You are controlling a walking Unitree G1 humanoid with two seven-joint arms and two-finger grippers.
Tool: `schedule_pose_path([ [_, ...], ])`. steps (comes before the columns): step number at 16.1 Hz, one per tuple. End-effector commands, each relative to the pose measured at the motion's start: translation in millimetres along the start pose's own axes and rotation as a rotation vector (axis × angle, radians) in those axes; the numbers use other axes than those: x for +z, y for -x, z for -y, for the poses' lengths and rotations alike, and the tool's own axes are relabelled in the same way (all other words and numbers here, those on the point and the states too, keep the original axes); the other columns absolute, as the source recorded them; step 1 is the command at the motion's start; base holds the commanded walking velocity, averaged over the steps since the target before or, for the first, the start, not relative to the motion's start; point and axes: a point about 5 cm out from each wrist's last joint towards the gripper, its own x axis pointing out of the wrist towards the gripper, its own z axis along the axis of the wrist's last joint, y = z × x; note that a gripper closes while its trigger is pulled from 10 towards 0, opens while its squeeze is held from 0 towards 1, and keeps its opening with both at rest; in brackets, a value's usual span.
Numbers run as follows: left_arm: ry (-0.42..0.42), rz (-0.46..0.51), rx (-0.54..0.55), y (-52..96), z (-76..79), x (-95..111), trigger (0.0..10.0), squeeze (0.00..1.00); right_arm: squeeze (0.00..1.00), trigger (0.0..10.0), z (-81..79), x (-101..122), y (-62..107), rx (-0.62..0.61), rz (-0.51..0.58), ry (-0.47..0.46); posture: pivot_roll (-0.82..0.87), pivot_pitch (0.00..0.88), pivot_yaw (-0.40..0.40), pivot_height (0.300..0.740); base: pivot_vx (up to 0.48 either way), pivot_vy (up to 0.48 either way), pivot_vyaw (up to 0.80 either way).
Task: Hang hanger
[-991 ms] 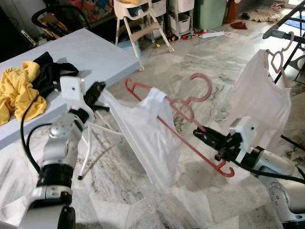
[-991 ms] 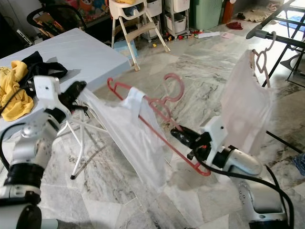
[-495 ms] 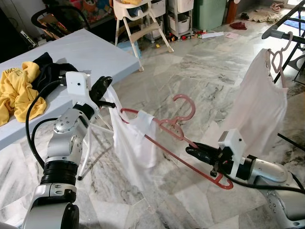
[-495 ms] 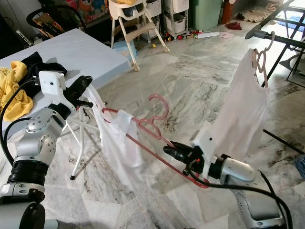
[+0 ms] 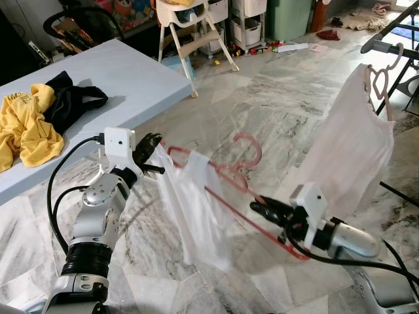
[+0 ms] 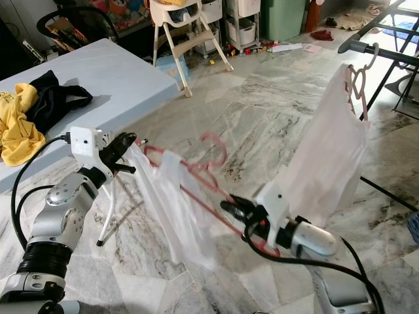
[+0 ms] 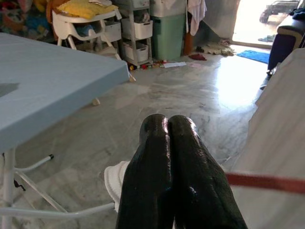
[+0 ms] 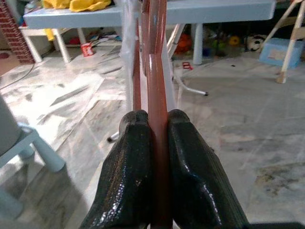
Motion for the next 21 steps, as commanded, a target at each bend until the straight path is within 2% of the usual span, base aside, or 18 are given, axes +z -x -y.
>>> schedule_pose_path([
  [1, -0.033, -0.004, 0.011, 0.7, -7.3, 3, 0.0, 0.00, 0.00, 10.0, -7.6, 3, -0.2, 0.075, -0.003, 0.007, -0.15, 0.088, 0.171, 0.740, 0.000, 0.000, 0.00],
  [5, -0.046, 0.007, 0.021, -1.2, -11.0, 8, 0.0, 0.00, 0.00, 10.0, -4.8, -7, 9.5, 0.094, -0.068, 0.015, -0.15, 0.086, 0.173, 0.740, 0.000, 0.000, 0.00],
  [9, -0.050, -0.028, 0.013, 3.4, -8.6, -5, 0.0, 0.00, 0.00, 10.0, -4.8, -18, 13.3, 0.118, -0.130, 0.027, -0.15, 0.083, 0.171, 0.740, 0.000, 0.000, 0.00],
  [12, -0.039, -0.040, -0.004, 3.3, -2.4, -11, 0.0, 0.00, 0.00, 10.0, -3.3, -21, 11.9, 0.123, -0.137, 0.017, -0.15, 0.079, 0.166, 0.740, 0.000, 0.000, 0.00],
  [14, -0.031, -0.042, -0.027, 2.3, 5.8, -14, 0.0, 0.00, 0.00, 10.0, -3.2, -21, 5.5, 0.122, -0.128, 0.019, -0.15, 0.077, 0.164, 0.740, 0.000, 0.000, 0.00],
  [18, -0.017, -0.055, -0.095, 2.8, 32.6, -25, 0.0, 0.00, 0.00, 10.0, -6.9, -21, -17.3, 0.105, -0.072, 0.010, -0.15, 0.074, 0.156, 0.740, 0.000, 0.000, 0.00],
  [21, -0.019, -0.069, -0.097, 5.2, 37.8, -31, 0.0, 0.00, 0.00, 10.0, -7.1, -18, -26.0, 0.065, -0.023, -0.008, -0.15, 0.073, 0.149, 0.740, 0.000, 0.000, 0.00],
])
